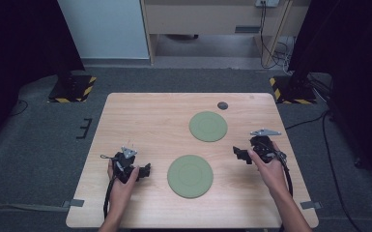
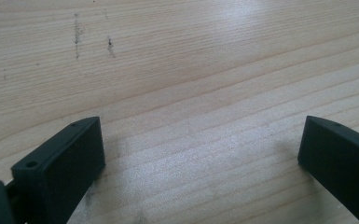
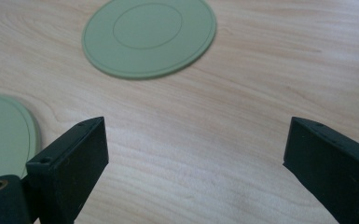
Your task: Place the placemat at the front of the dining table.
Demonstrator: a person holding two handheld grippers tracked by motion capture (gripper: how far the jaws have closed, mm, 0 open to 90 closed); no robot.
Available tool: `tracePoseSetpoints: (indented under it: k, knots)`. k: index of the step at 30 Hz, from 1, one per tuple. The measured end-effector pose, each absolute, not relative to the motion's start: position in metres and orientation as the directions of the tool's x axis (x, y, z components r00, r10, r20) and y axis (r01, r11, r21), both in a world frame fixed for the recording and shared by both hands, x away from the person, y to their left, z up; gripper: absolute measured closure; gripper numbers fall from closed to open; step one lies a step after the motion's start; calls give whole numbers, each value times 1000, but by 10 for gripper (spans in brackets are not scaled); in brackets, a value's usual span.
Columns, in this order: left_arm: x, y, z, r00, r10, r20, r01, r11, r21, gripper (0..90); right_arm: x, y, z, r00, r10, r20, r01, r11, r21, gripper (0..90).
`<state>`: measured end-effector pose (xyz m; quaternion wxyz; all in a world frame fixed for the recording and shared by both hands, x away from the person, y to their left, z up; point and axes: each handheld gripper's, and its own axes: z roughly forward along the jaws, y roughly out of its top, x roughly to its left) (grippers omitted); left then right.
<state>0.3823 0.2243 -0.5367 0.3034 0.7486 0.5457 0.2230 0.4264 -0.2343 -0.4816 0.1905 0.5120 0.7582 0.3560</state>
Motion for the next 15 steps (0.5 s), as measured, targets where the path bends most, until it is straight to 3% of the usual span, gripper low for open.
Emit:
tracePoseSetpoints:
  k: [15]
  knots:
    - [382, 224, -537, 304, 953, 4, 682, -220, 697, 0, 410, -238, -512, -387, 919, 73, 682, 232, 694, 65]
